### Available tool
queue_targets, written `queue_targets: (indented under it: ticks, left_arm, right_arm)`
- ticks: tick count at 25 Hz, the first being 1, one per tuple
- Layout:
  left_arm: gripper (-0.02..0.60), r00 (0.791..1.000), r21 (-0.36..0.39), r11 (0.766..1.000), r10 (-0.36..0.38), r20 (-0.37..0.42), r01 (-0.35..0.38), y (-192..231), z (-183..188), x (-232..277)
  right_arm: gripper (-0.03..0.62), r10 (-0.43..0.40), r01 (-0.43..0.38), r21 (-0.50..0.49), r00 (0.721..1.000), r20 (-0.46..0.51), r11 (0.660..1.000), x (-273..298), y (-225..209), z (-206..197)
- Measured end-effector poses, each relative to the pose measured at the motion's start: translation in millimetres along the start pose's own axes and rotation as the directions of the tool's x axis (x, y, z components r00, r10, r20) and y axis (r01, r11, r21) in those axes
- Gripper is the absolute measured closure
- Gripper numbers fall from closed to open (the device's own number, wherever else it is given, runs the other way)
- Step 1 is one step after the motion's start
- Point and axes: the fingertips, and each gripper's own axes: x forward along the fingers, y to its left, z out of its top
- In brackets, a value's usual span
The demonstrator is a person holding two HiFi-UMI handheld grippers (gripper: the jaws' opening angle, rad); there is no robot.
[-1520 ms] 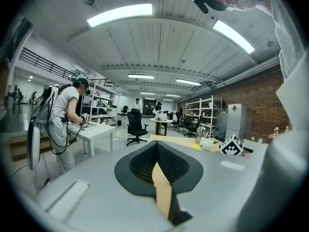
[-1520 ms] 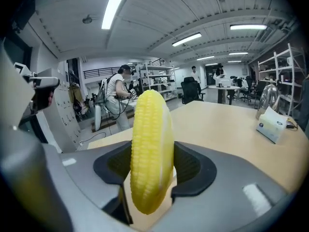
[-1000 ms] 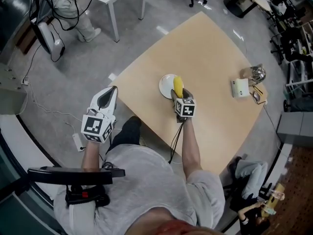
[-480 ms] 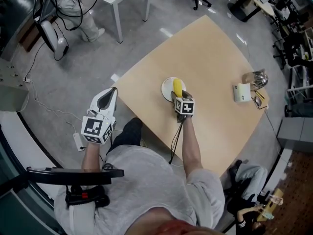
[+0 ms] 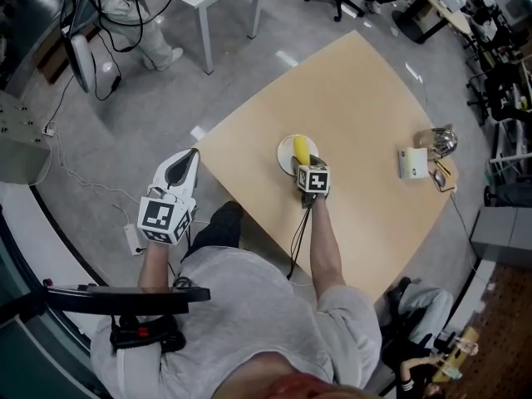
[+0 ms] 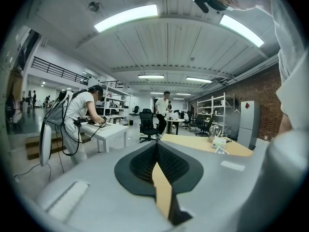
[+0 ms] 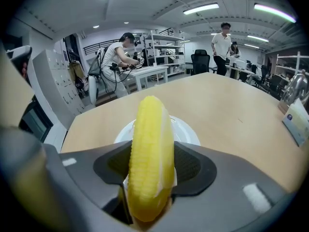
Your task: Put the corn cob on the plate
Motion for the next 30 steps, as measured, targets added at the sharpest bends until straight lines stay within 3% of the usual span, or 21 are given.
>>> queue_targets:
  ticks: [19,30]
  left_arm:
    - [0.563,1.000,0.011,1.000,-0.009,-0.001,0.009,1,3,-4]
    - [0.563,1.000,0.010,1.000,-0.013,0.004,0.013,3,2,-9]
  right_arm:
    - [0.344,-0.036,0.035,-0.012,0.997,-0.064,0.999,4,-6,-11]
    - [0.336,-0.051,0.051,-0.008,0.999,0.000,0.999,-4,-3,3]
